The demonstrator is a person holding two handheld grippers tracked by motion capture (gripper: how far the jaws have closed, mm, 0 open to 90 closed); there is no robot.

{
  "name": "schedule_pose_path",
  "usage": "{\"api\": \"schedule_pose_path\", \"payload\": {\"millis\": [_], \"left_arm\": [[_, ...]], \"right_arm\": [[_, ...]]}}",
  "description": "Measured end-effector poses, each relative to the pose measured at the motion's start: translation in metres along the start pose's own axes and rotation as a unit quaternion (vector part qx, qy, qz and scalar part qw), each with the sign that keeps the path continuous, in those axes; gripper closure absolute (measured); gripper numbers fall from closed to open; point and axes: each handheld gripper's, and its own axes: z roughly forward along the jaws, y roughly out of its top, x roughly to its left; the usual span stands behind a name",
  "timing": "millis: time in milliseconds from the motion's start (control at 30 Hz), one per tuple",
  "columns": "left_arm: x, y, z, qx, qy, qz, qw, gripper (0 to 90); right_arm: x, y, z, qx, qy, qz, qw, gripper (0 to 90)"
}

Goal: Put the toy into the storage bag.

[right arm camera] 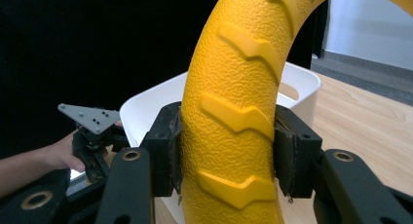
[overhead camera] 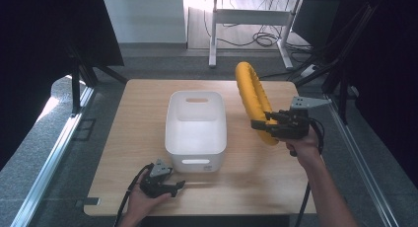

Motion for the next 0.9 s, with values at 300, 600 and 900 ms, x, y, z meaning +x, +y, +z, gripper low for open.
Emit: {"api": "schedule_pose_path", "payload": {"millis": [300, 600, 900], "left_arm": [[0.002, 0.000, -0.002, -0.003, 0.001, -0.003, 1.0000, 29.5], [0.004, 0.000, -0.004, -0.001, 0.002, -0.006, 1.0000, 29.1], [0.004, 0.000, -0.003, 0.002, 0.001, -0.006, 1.0000, 29.0]], "right_arm": [[0.011, 0.011, 0.003, -0.011, 0.011, -0.012, 0.9998, 51.7], [0.021, 0.020, 0.006, -0.018, 0.027, -0.022, 0.9992, 51.7], [0.031, 0.029, 0.010, -0.026, 0.038, -0.034, 0.9983, 51.7]]}}
